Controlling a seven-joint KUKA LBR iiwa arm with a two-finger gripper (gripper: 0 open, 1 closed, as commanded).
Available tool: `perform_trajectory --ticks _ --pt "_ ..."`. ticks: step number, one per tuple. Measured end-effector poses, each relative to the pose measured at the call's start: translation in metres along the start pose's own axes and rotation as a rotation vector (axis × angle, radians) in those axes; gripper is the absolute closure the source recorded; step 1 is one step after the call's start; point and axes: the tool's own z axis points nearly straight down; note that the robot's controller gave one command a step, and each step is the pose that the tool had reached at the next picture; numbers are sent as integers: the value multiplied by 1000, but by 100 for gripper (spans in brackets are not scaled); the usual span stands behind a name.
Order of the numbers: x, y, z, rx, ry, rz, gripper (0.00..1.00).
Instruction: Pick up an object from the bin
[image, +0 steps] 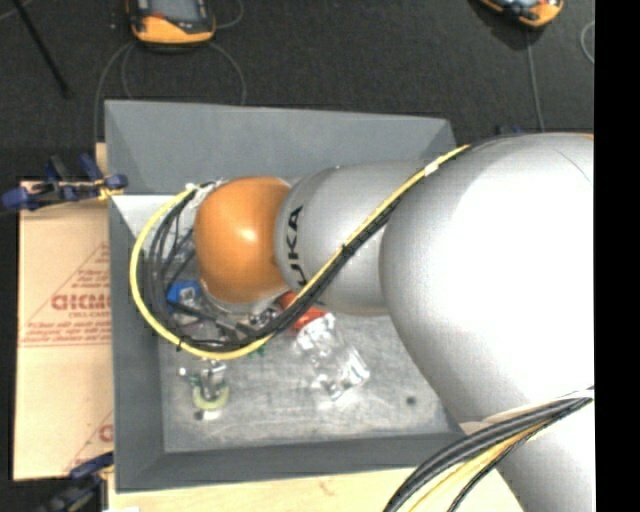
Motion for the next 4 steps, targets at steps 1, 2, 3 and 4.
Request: perform_trajectory --ticks 1,2,3,4 --pt "0 2 -5 -4 15 4 100" --pt "-10 14 -117 -3 -2 17 100" --pt "-24 -3 -273 0 -2 -228 100" --pt "-42 7 -218 -4 10 4 100"
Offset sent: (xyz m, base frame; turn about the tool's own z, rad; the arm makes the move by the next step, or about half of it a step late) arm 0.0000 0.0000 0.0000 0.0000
